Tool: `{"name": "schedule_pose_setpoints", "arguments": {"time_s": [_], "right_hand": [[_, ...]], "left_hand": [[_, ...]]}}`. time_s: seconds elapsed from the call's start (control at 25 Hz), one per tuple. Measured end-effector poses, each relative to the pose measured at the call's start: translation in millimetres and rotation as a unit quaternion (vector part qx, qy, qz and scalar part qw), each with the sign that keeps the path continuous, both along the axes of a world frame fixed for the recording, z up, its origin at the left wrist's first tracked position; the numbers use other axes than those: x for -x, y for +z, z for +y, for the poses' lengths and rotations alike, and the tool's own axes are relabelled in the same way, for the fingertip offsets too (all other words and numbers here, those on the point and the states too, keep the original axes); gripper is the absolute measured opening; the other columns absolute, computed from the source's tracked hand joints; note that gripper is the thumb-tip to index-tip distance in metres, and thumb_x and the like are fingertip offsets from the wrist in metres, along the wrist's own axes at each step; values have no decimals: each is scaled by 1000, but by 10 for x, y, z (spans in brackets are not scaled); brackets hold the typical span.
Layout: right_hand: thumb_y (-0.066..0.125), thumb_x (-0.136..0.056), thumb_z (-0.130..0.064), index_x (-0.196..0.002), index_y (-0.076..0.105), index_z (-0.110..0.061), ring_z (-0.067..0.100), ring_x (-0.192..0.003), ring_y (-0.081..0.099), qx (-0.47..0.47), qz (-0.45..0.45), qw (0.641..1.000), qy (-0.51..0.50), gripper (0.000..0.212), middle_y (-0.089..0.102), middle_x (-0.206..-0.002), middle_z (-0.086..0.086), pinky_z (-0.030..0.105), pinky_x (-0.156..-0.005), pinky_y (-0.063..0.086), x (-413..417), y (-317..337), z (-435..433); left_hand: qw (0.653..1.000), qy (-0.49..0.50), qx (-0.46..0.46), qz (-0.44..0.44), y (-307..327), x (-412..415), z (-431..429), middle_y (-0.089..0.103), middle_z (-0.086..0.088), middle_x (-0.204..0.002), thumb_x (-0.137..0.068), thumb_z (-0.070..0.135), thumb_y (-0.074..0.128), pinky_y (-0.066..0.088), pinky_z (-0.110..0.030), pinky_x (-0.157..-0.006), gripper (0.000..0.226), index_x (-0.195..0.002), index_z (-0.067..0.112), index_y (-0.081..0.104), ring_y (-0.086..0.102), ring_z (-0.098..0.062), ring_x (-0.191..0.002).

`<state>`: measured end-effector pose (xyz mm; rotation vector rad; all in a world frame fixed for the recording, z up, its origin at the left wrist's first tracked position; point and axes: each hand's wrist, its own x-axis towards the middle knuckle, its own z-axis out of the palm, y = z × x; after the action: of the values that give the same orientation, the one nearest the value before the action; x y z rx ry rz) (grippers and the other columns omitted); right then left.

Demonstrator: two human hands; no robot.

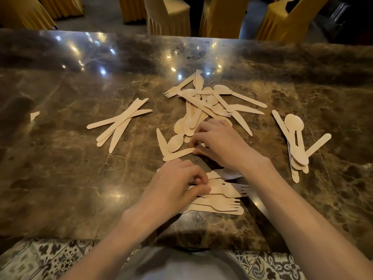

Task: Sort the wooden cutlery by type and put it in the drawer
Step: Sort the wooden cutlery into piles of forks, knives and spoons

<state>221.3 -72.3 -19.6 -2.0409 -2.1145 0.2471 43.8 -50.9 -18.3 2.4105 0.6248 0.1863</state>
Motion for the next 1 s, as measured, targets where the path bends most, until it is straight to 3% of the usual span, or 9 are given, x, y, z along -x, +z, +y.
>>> {"name": "schedule_pose_setpoints", "arguments": {"time_s": [0.12,0.24,0.36,0.44,0.52,0.68,0.76,1.0], "right_hand": [[59,-87,-38,-97,66,-34,12,-104,50,-22,4,1000,-7,13,62,-103,-13,29,-96,24,-32,84,-67],[64,-83,-35,-100,66,-33,3,-84,54,-70,93,988,-98,17,61,-85,-20,27,-88,35,-193,216,-272],[67,-83,-32,-97,64,-34,-8,-74,56,-164,186,918,-310,14,59,-79,-24,15,-69,44,-559,276,-639],[68,-81,-35,-94,63,-32,-6,-75,56,-171,204,849,-457,13,62,-84,-20,21,-67,47,-791,247,-880],[68,-82,-34,-93,65,-28,3,-81,55,-144,180,808,-542,14,67,-95,-7,29,-71,46,-940,151,-1030],[67,-84,-36,-94,71,-21,14,-90,55,-115,120,821,-546,19,70,-100,3,38,-83,46,-912,-28,-1058],[65,-85,-36,-94,72,-20,24,-98,57,-116,61,837,-531,20,69,-103,6,44,-90,39,-867,-59,-1036],[65,-85,-37,-90,72,-24,26,-98,55,-145,37,864,-480,16,69,-101,4,39,-84,31,-667,-26,-934]], "left_hand": [[997,55,-22,-46,72,88,261,56,21,-84,-84,42,57,40,-17,-67,8,-90,38,61,50,2,-79],[992,80,-94,-22,126,192,701,57,14,-94,-86,26,61,45,-30,-71,13,-96,33,67,53,-6,-86],[986,-38,-148,67,157,210,940,58,8,-102,-83,30,62,44,-33,-76,22,-103,38,68,52,-16,-92],[973,-113,-166,115,165,144,960,56,10,-106,-82,38,61,42,-30,-80,28,-109,45,65,49,-13,-94],[963,-164,-173,126,174,65,959,56,11,-107,-81,45,56,40,-29,-84,29,-110,48,63,48,-11,-97],[953,-204,-186,126,186,1,976,58,12,-110,-77,55,52,40,-32,-90,30,-103,49,65,50,-11,-104],[949,-215,-197,118,167,-11,981,58,11,-113,-77,52,57,35,-30,-94,27,-101,46,67,49,-13,-108],[947,-222,-178,147,130,-88,1031,49,16,-118,-78,51,59,22,-26,-100,25,-101,43,62,34,-7,-116]]}}
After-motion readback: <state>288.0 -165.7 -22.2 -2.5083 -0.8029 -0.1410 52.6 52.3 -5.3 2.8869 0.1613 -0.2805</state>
